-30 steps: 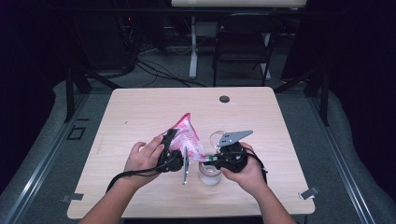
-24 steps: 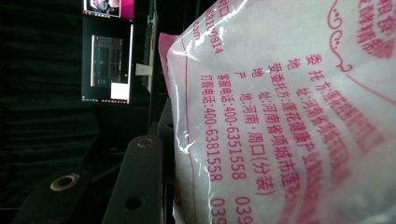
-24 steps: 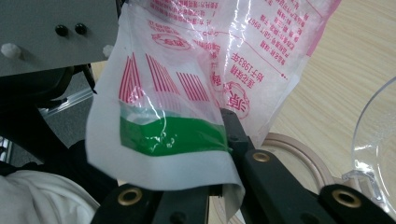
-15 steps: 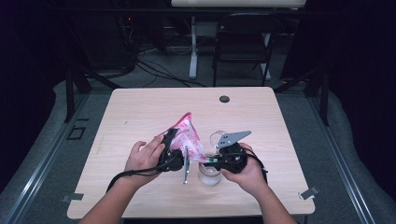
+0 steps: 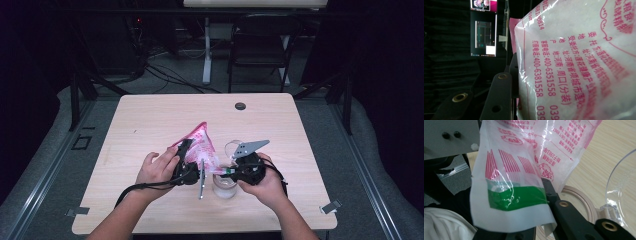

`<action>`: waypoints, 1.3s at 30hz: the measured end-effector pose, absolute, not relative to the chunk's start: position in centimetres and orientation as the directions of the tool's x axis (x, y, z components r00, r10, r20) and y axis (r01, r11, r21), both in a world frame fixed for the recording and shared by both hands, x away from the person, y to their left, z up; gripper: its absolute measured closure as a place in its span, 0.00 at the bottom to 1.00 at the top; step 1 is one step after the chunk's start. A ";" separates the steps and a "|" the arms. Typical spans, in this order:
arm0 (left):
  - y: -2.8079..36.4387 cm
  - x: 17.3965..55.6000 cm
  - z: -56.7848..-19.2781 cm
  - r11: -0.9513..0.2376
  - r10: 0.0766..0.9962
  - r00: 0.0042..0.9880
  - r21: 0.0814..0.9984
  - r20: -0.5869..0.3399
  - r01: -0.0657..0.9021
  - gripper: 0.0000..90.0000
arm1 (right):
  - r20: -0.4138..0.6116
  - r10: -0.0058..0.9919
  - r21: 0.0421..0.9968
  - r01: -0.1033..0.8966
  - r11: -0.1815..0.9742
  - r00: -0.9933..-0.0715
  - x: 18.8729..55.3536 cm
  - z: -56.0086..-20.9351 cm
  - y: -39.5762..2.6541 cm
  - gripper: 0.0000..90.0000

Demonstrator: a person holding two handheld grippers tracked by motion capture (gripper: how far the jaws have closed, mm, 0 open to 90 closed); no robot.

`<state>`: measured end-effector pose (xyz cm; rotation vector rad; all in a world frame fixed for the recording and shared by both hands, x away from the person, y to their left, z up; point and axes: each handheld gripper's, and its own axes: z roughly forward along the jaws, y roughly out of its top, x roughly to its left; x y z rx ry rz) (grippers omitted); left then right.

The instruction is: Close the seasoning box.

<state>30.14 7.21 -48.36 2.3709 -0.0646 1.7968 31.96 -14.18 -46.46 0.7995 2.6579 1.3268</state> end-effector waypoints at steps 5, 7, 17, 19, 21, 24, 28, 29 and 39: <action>7.2 30.1 -48.4 -0.986 0.046 0.265 0.085 0.963 -0.140 0.74 | 0.173 0.476 0.762 0.423 0.490 -0.862 32.1 -46.7 -14.2 1.00; 7.2 30.1 -48.4 -0.987 0.039 0.262 0.078 0.964 -0.141 0.74 | 0.174 0.477 0.762 0.425 0.488 -0.861 32.1 -46.7 -14.1 1.00; 7.2 29.9 -48.4 -0.988 0.026 0.245 0.063 0.969 -0.143 0.74 | 0.172 0.477 0.758 0.425 0.494 -0.862 32.1 -46.9 -14.0 1.00; 7.2 29.9 -48.3 -0.988 0.021 0.244 0.058 0.970 -0.143 0.74 | 0.176 0.481 0.755 0.431 0.493 -0.859 32.1 -46.9 -14.0 1.00; 7.2 29.8 -48.3 -0.988 0.021 0.238 0.056 0.971 -0.144 0.74 | 0.176 0.480 0.757 0.430 0.491 -0.859 32.1 -46.9 -14.0 1.00; 7.2 29.8 -48.2 -0.987 0.021 0.232 0.057 0.973 -0.150 0.74 | 0.175 0.481 0.760 0.428 0.489 -0.859 32.1 -46.9 -14.0 1.00; 7.2 30.1 -48.4 -0.981 0.028 0.210 0.067 0.977 -0.183 0.74 | 0.176 0.481 0.760 0.429 0.488 -0.859 32.1 -46.9 -14.0 1.00; 7.2 30.1 -48.4 -0.980 0.032 0.208 0.072 0.977 -0.184 0.74 | 0.177 0.482 0.761 0.430 0.486 -0.858 32.1 -46.9 -14.0 1.00; 7.1 29.9 -48.1 -0.985 0.021 0.227 0.059 0.974 -0.163 0.74 | 0.175 0.487 0.761 0.431 0.484 -0.856 32.2 -47.0 -14.1 1.00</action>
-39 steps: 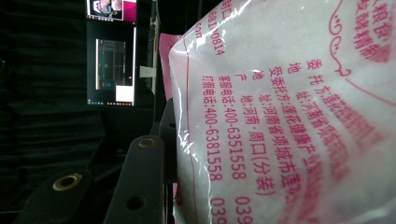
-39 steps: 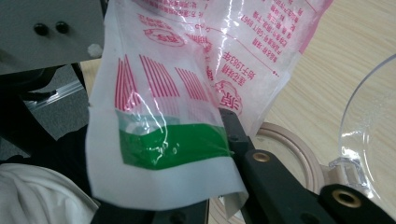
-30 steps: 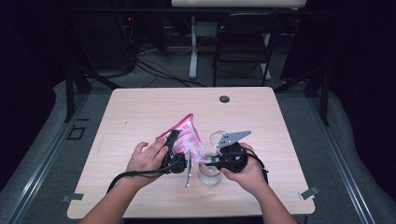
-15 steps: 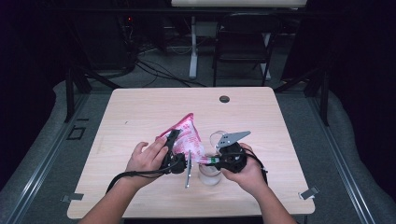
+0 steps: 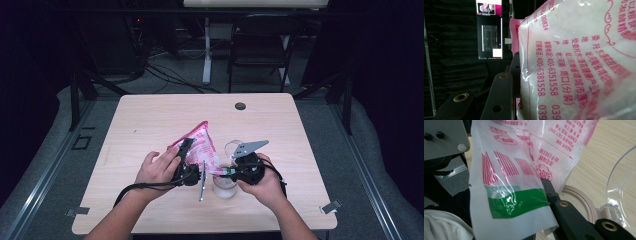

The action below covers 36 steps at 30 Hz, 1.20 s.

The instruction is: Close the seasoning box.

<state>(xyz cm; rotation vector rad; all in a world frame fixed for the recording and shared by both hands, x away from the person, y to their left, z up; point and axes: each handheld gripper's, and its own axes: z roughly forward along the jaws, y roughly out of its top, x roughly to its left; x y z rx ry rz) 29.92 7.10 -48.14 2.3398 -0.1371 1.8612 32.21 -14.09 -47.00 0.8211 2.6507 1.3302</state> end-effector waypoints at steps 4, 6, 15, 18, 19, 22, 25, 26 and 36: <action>7.1 29.9 -48.1 -0.985 0.022 0.227 0.060 0.974 -0.163 0.74 | 0.174 0.488 0.761 0.431 0.485 -0.856 32.2 -47.0 -14.1 1.00; 7.1 29.9 -48.1 -0.985 0.021 0.228 0.059 0.974 -0.162 0.74 | 0.174 0.488 0.761 0.431 0.484 -0.856 32.2 -47.0 -14.1 1.00; 7.2 29.9 -48.2 -0.985 0.023 0.231 0.061 0.973 -0.161 0.74 | 0.174 0.488 0.762 0.431 0.484 -0.855 32.2 -47.0 -14.0 1.00; 7.2 29.9 -48.1 -0.985 0.018 0.223 0.056 0.975 -0.165 0.74 | 0.175 0.488 0.763 0.431 0.482 -0.855 32.2 -47.1 -14.0 1.00; 7.1 29.8 -48.0 -0.987 0.012 0.226 0.048 0.974 -0.156 0.74 | 0.176 0.488 0.763 0.432 0.481 -0.855 32.2 -47.1 -14.0 1.00; 7.1 29.8 -48.1 -0.985 0.014 0.217 0.051 0.976 -0.167 0.74 | 0.176 0.488 0.763 0.432 0.481 -0.855 32.2 -47.1 -14.0 1.00; 7.2 29.8 -48.1 -0.984 0.014 0.213 0.051 0.977 -0.168 0.74 | 0.176 0.487 0.761 0.432 0.484 -0.856 32.2 -47.1 -14.0 1.00; 7.2 29.7 -48.1 -0.986 0.009 0.214 0.044 0.977 -0.160 0.74 | 0.176 0.487 0.762 0.431 0.483 -0.856 32.2 -47.1 -14.0 1.00; 7.2 29.5 -48.2 -0.986 0.007 0.195 0.040 0.981 -0.164 0.74 | 0.177 0.487 0.759 0.434 0.486 -0.855 32.2 -47.0 -14.0 1.00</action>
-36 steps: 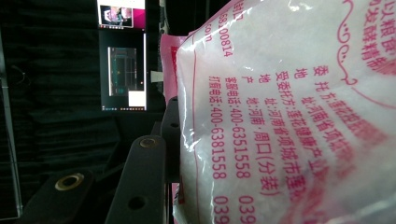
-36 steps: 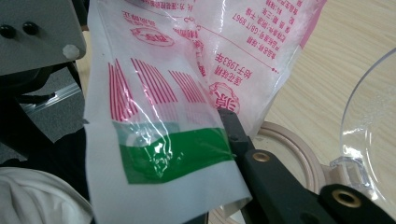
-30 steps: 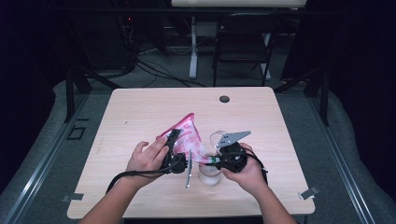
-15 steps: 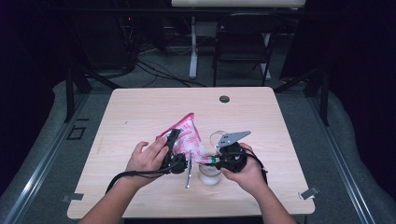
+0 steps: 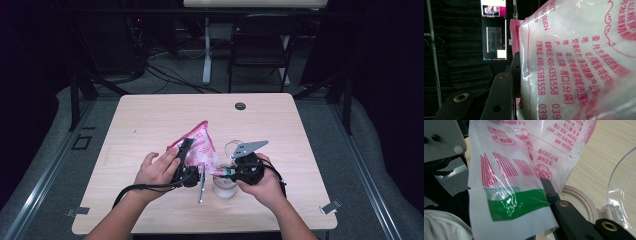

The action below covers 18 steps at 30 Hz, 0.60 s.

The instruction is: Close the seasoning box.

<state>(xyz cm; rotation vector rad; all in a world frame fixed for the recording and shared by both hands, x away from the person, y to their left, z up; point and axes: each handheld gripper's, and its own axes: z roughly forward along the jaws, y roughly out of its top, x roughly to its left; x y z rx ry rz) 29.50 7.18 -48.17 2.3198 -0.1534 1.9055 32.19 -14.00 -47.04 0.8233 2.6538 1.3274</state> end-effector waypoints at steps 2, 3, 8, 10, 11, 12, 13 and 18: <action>7.2 29.5 -48.2 -0.985 0.006 0.194 0.039 0.981 -0.166 0.74 | 0.176 0.485 0.761 0.431 0.484 -0.857 32.2 -47.0 -14.0 1.00; 7.2 29.5 -48.2 -0.985 0.009 0.194 0.042 0.981 -0.167 0.74 | 0.176 0.485 0.762 0.431 0.484 -0.857 32.2 -47.0 -14.0 1.00; 7.2 29.5 -48.1 -0.983 0.007 0.182 0.040 0.983 -0.177 0.74 | 0.177 0.488 0.764 0.432 0.479 -0.855 32.2 -47.0 -14.1 1.00; 7.1 29.6 -48.1 -0.983 0.008 0.181 0.041 0.983 -0.178 0.74 | 0.175 0.488 0.764 0.430 0.481 -0.856 32.2 -47.0 -14.1 1.00; 7.1 29.6 -48.1 -0.983 0.011 0.185 0.044 0.983 -0.176 0.74 | 0.174 0.488 0.764 0.430 0.481 -0.855 32.2 -47.0 -14.1 1.00; 7.1 29.6 -48.1 -0.983 0.010 0.184 0.043 0.983 -0.176 0.74 | 0.174 0.489 0.764 0.431 0.480 -0.855 32.2 -47.0 -14.1 1.00; 7.1 29.6 -48.1 -0.983 0.009 0.184 0.042 0.983 -0.177 0.74 | 0.175 0.490 0.764 0.432 0.480 -0.854 32.2 -47.0 -14.1 1.00; 7.0 29.5 -48.0 -0.985 0.006 0.185 0.039 0.983 -0.171 0.74 | 0.178 0.492 0.765 0.434 0.476 -0.852 32.3 -47.0 -14.1 1.00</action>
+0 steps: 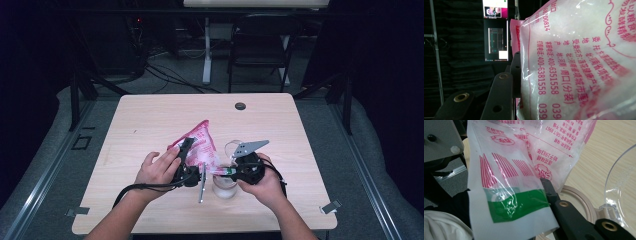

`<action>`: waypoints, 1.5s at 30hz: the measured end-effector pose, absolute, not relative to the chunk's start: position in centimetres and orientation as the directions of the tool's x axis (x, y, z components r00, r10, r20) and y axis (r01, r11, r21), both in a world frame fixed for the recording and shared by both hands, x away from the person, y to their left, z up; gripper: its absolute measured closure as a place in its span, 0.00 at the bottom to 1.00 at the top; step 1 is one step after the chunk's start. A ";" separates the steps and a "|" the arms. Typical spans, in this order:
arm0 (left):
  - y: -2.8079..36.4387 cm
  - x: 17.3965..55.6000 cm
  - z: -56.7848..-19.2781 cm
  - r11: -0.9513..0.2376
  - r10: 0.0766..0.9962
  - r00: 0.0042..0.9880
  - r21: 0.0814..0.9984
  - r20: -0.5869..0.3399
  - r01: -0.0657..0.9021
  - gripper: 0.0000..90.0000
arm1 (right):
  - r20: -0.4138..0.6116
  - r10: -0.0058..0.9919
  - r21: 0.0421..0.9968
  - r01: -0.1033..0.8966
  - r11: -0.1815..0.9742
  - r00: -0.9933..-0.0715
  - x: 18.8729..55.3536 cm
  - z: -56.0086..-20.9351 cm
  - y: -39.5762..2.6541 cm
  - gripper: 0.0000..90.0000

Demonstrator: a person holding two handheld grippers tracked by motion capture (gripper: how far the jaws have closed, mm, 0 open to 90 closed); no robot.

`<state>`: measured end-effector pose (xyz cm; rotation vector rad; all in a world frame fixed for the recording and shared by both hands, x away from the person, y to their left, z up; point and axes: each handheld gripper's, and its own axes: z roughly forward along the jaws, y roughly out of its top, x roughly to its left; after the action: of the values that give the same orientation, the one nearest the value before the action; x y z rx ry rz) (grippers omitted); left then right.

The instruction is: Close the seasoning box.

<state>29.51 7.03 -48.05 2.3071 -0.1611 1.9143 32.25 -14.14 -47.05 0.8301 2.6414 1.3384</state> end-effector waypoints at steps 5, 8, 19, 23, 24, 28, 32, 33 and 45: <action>7.0 29.5 -48.1 -0.985 0.010 0.188 0.043 0.982 -0.169 0.74 | 0.178 0.493 0.764 0.435 0.476 -0.852 32.3 -47.1 -14.2 1.00; 6.9 29.5 -48.0 -0.984 0.004 0.181 0.036 0.983 -0.172 0.74 | 0.179 0.495 0.763 0.438 0.476 -0.850 32.3 -47.0 -14.2 1.00; 6.8 29.5 -47.9 -0.983 -0.002 0.174 0.029 0.985 -0.180 0.74 | 0.179 0.494 0.762 0.438 0.477 -0.851 32.3 -47.0 -14.3 1.00; 6.8 29.6 -47.9 -0.981 -0.002 0.171 0.031 0.985 -0.190 0.74 | 0.181 0.495 0.761 0.440 0.476 -0.850 32.3 -47.0 -14.4 1.00; 6.8 29.6 -47.9 -0.981 0.005 0.175 0.038 0.984 -0.188 0.74 | 0.180 0.496 0.761 0.440 0.477 -0.850 32.3 -47.0 -14.4 1.00; 6.7 29.5 -47.8 -0.983 -0.003 0.176 0.029 0.984 -0.181 0.74 | 0.180 0.498 0.763 0.440 0.474 -0.849 32.3 -47.0 -14.4 1.00; 6.6 29.5 -47.8 -0.983 -0.012 0.169 0.020 0.985 -0.184 0.74 | 0.180 0.497 0.762 0.440 0.476 -0.849 32.3 -47.0 -14.4 1.00; 6.7 29.6 -47.9 -0.981 -0.005 0.166 0.027 0.986 -0.193 0.74 | 0.180 0.495 0.761 0.439 0.477 -0.850 32.4 -47.0 -14.5 1.00; 6.7 29.4 -47.8 -0.982 -0.010 0.164 0.021 0.986 -0.189 0.74 | 0.182 0.495 0.761 0.440 0.477 -0.850 32.4 -47.1 -14.4 1.00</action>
<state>29.42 6.66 -47.76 2.2870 -0.1967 1.9358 32.40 -14.39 -47.15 0.8387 2.6453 1.3335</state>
